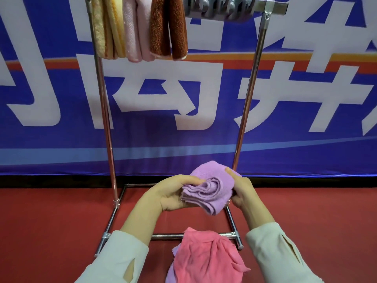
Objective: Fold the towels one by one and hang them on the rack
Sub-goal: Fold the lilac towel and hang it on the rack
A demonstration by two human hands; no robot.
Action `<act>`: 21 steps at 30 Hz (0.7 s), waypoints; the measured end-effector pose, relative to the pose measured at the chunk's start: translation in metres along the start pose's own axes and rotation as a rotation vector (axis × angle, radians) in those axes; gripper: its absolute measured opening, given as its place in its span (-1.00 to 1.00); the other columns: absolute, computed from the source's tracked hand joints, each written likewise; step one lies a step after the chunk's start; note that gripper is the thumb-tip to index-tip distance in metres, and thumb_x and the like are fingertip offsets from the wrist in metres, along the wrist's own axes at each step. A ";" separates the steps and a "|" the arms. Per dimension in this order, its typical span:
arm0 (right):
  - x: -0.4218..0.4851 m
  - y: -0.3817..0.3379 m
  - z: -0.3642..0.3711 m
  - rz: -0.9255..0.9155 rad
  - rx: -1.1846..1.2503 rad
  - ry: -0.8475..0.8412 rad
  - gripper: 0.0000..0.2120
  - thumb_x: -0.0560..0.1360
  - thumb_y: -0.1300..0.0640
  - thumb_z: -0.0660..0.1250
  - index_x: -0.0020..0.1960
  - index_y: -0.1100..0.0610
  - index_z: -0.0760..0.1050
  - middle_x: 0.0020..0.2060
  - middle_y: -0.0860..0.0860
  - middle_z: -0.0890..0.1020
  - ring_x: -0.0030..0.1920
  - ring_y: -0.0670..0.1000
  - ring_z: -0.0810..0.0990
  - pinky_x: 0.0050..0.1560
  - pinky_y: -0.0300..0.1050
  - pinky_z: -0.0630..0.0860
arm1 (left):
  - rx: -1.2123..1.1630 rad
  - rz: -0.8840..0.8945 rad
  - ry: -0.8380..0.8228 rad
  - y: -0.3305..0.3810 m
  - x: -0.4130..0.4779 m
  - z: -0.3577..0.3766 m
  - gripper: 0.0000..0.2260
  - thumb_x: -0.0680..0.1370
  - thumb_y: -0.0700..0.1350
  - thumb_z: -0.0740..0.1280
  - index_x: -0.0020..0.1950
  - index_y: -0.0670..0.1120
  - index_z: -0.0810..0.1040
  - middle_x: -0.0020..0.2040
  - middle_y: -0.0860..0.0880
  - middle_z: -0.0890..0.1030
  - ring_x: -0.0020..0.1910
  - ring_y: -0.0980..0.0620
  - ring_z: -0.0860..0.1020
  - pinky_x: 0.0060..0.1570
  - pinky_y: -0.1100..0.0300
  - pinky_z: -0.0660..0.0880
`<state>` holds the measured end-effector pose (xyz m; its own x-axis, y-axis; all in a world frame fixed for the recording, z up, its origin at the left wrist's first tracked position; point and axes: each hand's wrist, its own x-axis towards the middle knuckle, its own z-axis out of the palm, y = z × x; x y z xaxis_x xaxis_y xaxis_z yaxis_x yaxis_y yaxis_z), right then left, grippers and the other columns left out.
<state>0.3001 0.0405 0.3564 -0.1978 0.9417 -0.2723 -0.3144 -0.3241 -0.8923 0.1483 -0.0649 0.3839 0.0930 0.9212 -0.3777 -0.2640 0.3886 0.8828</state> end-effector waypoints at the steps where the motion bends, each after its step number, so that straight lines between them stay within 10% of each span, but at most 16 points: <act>1: -0.001 -0.001 0.000 -0.006 -0.007 -0.003 -0.78 0.58 0.24 0.29 0.18 0.29 0.56 -0.08 0.20 0.64 -0.13 0.12 0.60 0.01 0.00 0.54 | 0.007 -0.012 0.010 -0.001 0.000 -0.001 -0.74 0.52 -0.24 0.28 -0.31 -0.20 0.69 -0.31 -0.12 0.67 -0.39 0.04 0.64 -0.34 0.23 0.60; 8: -0.020 -0.013 0.006 -0.315 -0.207 -0.138 -0.70 0.54 0.07 0.36 0.19 0.21 0.53 0.09 0.14 0.65 0.13 0.11 0.63 0.05 0.00 0.56 | 0.157 0.096 -0.042 -0.003 -0.005 -0.001 -0.80 0.37 -0.17 0.49 -0.03 -0.14 0.62 -0.14 -0.05 0.70 -0.17 0.05 0.67 -0.15 0.22 0.57; 16: -0.041 -0.019 0.026 -0.508 -0.444 -0.095 -0.65 0.44 -0.03 0.46 0.09 0.12 0.45 -0.06 -0.09 0.57 -0.06 -0.11 0.56 -0.02 -0.21 0.52 | 0.036 0.479 0.225 0.005 0.000 0.005 -0.68 0.47 -0.10 0.44 0.20 -0.14 0.56 0.09 -0.12 0.67 0.08 -0.07 0.65 0.11 0.04 0.57; 21: -0.036 -0.023 0.020 -0.168 -0.330 -0.167 -0.63 0.44 -0.14 0.42 -0.07 0.18 0.56 -0.10 0.05 0.67 -0.07 0.05 0.65 0.00 -0.06 0.58 | 0.104 0.565 0.300 0.001 0.004 -0.001 -0.70 0.46 -0.16 0.45 0.17 -0.10 0.56 0.05 -0.08 0.68 0.01 0.00 0.66 -0.02 0.17 0.59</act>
<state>0.2959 0.0118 0.3937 -0.3254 0.9426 -0.0749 -0.0455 -0.0948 -0.9945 0.1478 -0.0611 0.3828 -0.3094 0.9451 0.1049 -0.0974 -0.1413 0.9852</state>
